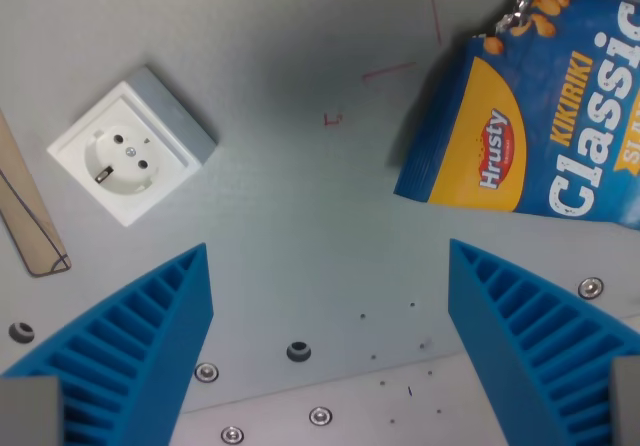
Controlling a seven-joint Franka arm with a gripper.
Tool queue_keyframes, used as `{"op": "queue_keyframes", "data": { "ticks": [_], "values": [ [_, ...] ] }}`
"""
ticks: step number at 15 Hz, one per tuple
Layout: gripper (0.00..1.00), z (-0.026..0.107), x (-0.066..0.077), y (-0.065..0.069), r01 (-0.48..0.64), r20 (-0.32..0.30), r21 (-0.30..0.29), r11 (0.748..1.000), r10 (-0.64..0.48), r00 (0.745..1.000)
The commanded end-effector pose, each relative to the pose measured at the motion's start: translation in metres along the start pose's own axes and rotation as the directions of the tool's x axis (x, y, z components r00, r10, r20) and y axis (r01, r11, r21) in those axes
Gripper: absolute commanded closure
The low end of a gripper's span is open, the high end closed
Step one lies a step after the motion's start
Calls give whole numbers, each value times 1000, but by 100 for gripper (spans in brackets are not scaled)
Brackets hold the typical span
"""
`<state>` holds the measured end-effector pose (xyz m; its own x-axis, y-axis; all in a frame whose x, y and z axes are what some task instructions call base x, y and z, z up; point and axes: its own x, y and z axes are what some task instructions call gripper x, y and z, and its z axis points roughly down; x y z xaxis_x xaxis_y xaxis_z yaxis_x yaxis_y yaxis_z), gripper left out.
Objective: Move in gripper negative z
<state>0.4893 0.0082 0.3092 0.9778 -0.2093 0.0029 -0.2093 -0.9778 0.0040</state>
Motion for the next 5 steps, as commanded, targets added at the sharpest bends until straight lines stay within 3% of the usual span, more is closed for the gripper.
{"op": "queue_keyframes", "data": {
  "ticks": [1, 5],
  "values": [
    [0, -21, -5, 1, 0, 14, -3, 1000, 0, 1000],
    [0, -41, -5, 1, 0, 14, -3, 1000, 0, 1000]
  ]
}}
